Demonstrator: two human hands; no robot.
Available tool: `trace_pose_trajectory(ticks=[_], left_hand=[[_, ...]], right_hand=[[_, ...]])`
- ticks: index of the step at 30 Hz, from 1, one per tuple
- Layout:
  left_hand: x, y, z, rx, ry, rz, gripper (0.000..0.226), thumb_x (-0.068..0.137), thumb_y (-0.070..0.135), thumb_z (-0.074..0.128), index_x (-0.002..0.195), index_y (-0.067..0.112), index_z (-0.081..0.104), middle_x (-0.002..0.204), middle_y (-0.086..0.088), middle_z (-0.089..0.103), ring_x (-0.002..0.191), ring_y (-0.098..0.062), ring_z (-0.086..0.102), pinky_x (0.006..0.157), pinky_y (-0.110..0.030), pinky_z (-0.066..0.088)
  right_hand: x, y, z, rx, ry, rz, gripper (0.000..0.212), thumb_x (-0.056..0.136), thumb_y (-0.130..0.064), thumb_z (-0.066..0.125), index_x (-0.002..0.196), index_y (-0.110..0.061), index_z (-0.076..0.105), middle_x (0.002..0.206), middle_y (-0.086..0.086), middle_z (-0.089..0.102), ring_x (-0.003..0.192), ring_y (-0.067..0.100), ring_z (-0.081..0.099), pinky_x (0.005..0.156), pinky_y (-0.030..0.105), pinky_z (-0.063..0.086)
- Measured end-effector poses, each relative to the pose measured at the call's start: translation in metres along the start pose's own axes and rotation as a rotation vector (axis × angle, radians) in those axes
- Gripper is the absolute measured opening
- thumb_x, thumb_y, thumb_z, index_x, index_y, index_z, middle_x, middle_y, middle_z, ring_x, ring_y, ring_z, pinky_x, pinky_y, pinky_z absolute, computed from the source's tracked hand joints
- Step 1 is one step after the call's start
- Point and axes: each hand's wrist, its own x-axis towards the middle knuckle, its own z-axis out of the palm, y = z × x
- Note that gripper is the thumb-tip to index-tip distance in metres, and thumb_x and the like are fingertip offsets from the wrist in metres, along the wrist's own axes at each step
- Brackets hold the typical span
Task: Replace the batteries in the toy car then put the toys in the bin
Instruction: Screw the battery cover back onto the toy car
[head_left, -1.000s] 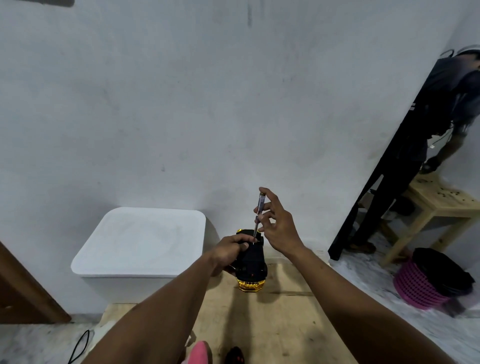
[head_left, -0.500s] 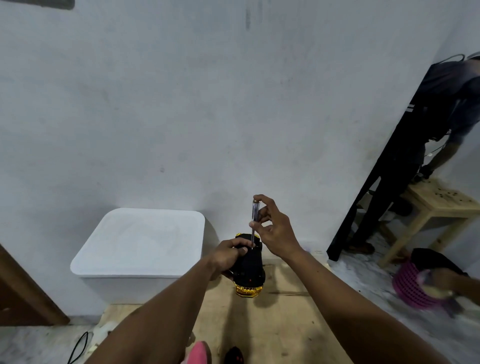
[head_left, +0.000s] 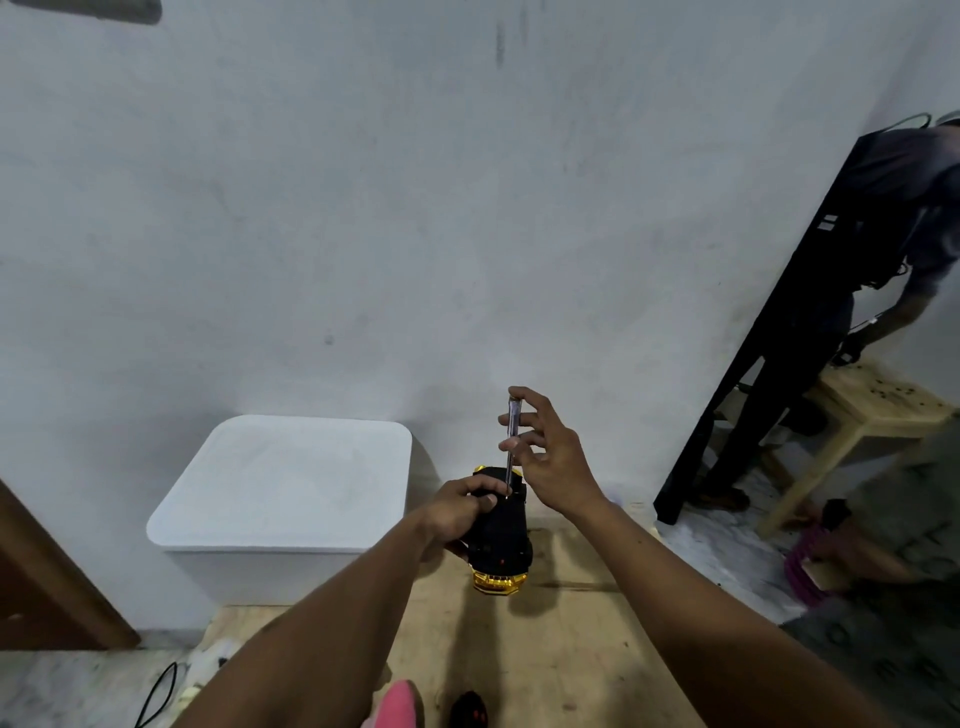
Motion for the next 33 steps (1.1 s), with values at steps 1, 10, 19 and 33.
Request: trace_pose_trajectory(ticks=[1, 10, 19, 33], left_hand=[[0.000, -0.001, -0.001, -0.006, 0.003, 0.000, 0.025, 0.102, 0.018, 0.048, 0.109, 0.028, 0.069, 0.099, -0.001, 0.068, 0.078, -0.021, 0.067, 0.059, -0.034, 0.057], [-0.005, -0.002, -0.003, -0.019, 0.029, 0.008, 0.024, 0.102, 0.013, 0.048, 0.111, 0.023, 0.068, 0.104, -0.006, 0.065, 0.083, -0.022, 0.063, 0.052, -0.026, 0.052], [-0.003, 0.000, -0.003, 0.003, 0.037, 0.055, 0.023, 0.101, 0.005, 0.048, 0.108, 0.018, 0.066, 0.108, -0.011, 0.063, 0.092, -0.023, 0.061, 0.063, -0.022, 0.054], [-0.013, 0.001, -0.002, 0.005, 0.044, -0.019, 0.028, 0.102, 0.012, 0.046, 0.119, 0.022, 0.067, 0.111, -0.008, 0.064, 0.079, -0.017, 0.062, 0.044, -0.017, 0.048]], right_hand=[[-0.001, 0.000, 0.000, 0.008, 0.010, -0.007, 0.058, 0.091, 0.001, 0.054, 0.133, -0.038, 0.046, 0.108, 0.001, 0.068, 0.082, 0.016, 0.071, 0.076, 0.044, 0.061], [-0.002, -0.005, 0.001, 0.045, 0.078, -0.029, 0.050, 0.086, -0.001, 0.066, 0.121, -0.034, 0.053, 0.101, -0.007, 0.062, 0.081, 0.014, 0.066, 0.074, 0.036, 0.061], [-0.001, -0.004, 0.008, 0.017, 0.081, -0.036, 0.054, 0.091, 0.003, 0.049, 0.128, -0.036, 0.046, 0.114, -0.005, 0.065, 0.084, 0.018, 0.069, 0.073, 0.042, 0.061], [-0.006, -0.005, 0.009, 0.061, 0.083, -0.057, 0.049, 0.089, -0.002, 0.063, 0.123, -0.035, 0.052, 0.109, -0.006, 0.065, 0.091, 0.013, 0.067, 0.074, 0.027, 0.059]])
